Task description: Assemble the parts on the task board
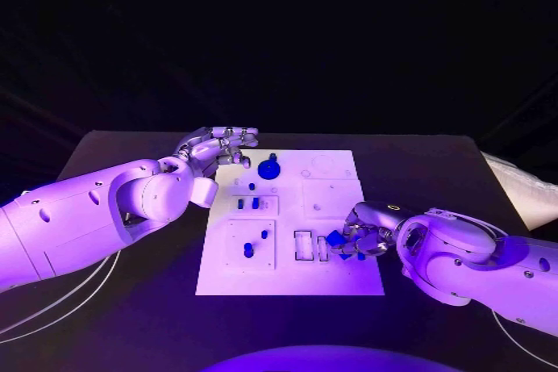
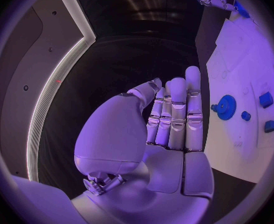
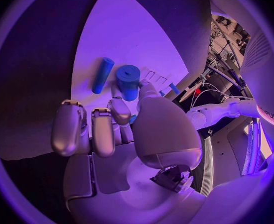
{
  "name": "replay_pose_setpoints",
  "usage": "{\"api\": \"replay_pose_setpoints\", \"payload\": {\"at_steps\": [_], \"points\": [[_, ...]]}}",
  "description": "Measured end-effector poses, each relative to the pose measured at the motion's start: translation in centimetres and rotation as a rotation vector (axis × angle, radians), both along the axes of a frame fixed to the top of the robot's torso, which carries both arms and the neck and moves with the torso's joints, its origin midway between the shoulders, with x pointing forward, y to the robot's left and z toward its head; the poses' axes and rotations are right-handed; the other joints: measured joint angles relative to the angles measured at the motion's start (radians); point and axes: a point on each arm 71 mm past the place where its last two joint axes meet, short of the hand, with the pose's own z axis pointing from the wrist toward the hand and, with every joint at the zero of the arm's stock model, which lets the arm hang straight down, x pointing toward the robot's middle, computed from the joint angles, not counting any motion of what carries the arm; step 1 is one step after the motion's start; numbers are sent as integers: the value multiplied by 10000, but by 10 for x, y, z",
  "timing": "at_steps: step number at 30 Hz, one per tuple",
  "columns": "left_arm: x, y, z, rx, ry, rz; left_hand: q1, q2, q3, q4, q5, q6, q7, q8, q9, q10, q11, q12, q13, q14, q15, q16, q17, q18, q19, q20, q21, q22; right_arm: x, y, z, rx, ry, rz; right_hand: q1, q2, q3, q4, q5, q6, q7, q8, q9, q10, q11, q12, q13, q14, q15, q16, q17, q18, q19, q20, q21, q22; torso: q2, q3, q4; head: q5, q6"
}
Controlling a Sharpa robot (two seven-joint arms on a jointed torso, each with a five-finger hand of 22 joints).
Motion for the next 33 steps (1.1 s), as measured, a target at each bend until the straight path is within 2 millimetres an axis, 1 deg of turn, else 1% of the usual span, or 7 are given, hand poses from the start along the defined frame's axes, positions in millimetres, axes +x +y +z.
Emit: {"api": "replay_pose_setpoints", "payload": {"at_steps": [6,12,17,19,23,27,33], "points": [[0,0,0,1,1,-2,0,0,0,0,0,0,0,0,0,-29,29,0,0,0,0,0,1,-1,0,0,0,-11,-4,-4,0,329,-147,-175,221,219,55,-53,185,160,-59,66,45,108,-105,106,249,-27,-54,50,17,0,37,-37,-1,24,-4,1,0,0,6],[0,1,0,6,3,6,0,0,0,0,0,0,0,0,1,-29,29,0,-1,0,1,0,1,-1,0,0,0,-10,-6,-5,15,1213,-651,-441,259,256,96,-12,533,191,-94,105,62,145,-142,113,305,8,-90,88,16,0,0,-73,39,38,-8,7,4,0,39],[0,0,0,1,4,-6,0,0,0,0,0,0,0,0,1,-29,29,0,-2,0,1,0,1,0,0,0,0,-10,-4,-1,25,1774,-782,-533,259,256,60,24,534,193,-96,105,62,162,-158,113,308,8,-90,88,15,-1,1,-73,38,38,-8,7,6,6,56],[0,0,0,0,4,-11,0,0,0,0,0,0,0,0,1,-29,29,0,-2,0,0,0,1,0,0,0,0,-10,-4,3,25,1904,-694,-490,259,256,42,65,562,193,-96,105,63,198,-123,114,367,8,-90,88,15,-1,0,-73,38,47,-6,7,6,6,56],[0,0,0,-3,6,-20,0,0,0,0,0,0,0,0,1,-29,29,0,-2,0,1,0,2,0,0,0,0,-10,-4,14,23,2082,-474,-324,253,264,14,182,613,219,-74,106,65,237,-162,164,466,-11,-109,87,15,-1,1,-72,38,51,-5,8,-1,27,58],[0,-1,0,-10,8,-38,0,0,0,0,0,0,0,0,1,-28,28,0,-3,0,0,0,2,-1,0,0,0,-9,-3,24,19,2128,-173,-123,82,461,-110,306,614,266,-59,164,69,268,-161,164,485,-25,-122,87,14,-1,37,-108,37,50,-6,12,-11,19,80],[0,-2,0,-17,9,-57,0,0,0,0,0,0,0,0,2,-24,24,0,-3,0,1,0,2,0,0,0,0,-9,-6,36,10,2043,364,159,-13,555,-177,373,606,316,-36,298,71,270,-160,130,478,11,-158,87,13,-1,1,-145,37,50,-6,7,-1,0,82]]}}
